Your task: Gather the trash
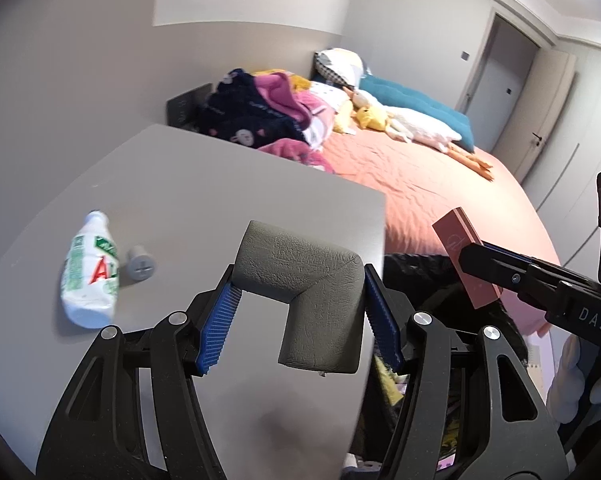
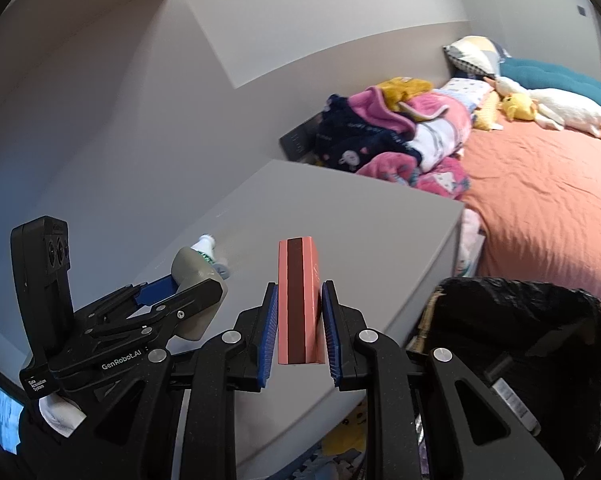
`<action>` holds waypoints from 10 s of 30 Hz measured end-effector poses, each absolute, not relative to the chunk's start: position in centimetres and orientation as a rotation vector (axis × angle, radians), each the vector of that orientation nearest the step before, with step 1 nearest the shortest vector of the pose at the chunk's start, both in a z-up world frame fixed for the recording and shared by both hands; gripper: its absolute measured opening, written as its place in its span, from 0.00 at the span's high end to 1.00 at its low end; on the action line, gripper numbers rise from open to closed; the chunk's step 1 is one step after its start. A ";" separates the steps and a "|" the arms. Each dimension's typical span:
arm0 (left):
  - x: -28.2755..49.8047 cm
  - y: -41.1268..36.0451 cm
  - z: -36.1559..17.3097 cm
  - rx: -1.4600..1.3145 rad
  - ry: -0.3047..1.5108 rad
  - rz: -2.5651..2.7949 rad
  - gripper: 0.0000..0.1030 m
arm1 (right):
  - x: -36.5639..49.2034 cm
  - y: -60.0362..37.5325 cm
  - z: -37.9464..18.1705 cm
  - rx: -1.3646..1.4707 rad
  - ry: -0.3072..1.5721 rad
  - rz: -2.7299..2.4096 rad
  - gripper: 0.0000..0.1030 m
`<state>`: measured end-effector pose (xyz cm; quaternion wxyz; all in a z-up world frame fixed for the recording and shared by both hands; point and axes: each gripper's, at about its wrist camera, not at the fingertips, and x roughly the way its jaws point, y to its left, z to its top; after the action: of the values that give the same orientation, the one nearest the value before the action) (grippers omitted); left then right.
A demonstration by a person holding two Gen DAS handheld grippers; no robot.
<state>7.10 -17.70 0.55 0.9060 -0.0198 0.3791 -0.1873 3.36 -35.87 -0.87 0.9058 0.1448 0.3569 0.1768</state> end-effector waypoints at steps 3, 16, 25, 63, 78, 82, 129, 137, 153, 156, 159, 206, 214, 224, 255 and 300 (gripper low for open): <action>7.0 -19.3 0.7 -0.026 0.781 -0.416 0.42 | 3.0 -37.5 -0.8 0.310 0.729 0.334 0.77; 7.1 -26.4 1.5 0.039 0.768 -0.550 0.42 | 1.1 -44.1 -0.4 0.363 0.683 0.214 0.77; 6.7 -30.8 1.9 0.069 0.761 -0.639 0.42 | -0.8 -48.3 -0.3 0.394 0.656 0.128 0.77; 5.6 -36.6 0.2 0.122 0.833 -0.739 0.06 | -3.7 -54.6 0.2 0.489 0.576 -0.047 0.24; 5.9 -31.3 0.9 0.084 0.805 -0.641 0.06 | -1.1 -49.9 0.4 0.457 0.593 0.052 0.24; 6.0 -29.6 1.0 0.077 0.799 -0.609 0.06 | -0.3 -48.0 0.5 0.444 0.600 0.087 0.24; 9.8 -3.9 -2.7 -0.145 0.838 -0.111 0.18 | 10.9 -24.6 -3.7 0.319 0.787 0.459 0.31; 12.2 -1.8 -4.2 -0.169 0.880 -0.092 0.24 | 13.1 -21.9 -5.3 0.333 0.832 0.497 0.37; 15.7 0.3 -8.8 -0.208 0.991 -0.084 0.49 | 16.5 -18.1 -8.3 0.281 0.902 0.513 0.37; 15.3 0.9 -8.9 -0.213 0.977 -0.084 0.49 | 17.1 -17.0 -9.1 0.262 0.919 0.525 0.37; 14.8 1.6 -8.8 -0.210 0.965 -0.072 0.50 | 17.6 -15.9 -9.7 0.236 0.931 0.539 0.39; 12.0 -4.5 -1.7 -0.229 0.802 -0.195 0.61 | 11.9 -22.8 -2.1 0.246 0.759 0.475 0.67; 11.6 -8.5 -0.2 -0.188 0.789 -0.258 0.61 | 9.9 -26.3 -1.0 0.277 0.724 0.449 0.67; 11.0 -13.9 0.6 -0.154 0.784 -0.350 0.61 | 7.4 -31.9 -0.1 0.321 0.686 0.383 0.67; 8.4 -32.3 1.6 -0.017 0.796 -0.694 0.60 | -0.4 -48.5 0.9 0.418 0.575 0.081 0.67; 7.0 -38.4 1.2 0.018 0.839 -0.708 0.06 | -4.8 -55.0 0.9 0.475 0.519 -0.090 0.21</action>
<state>7.05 -38.44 1.22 0.8532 0.0085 0.3986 -0.3363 -4.79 -54.95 0.90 0.9377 0.2327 0.2541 -0.0442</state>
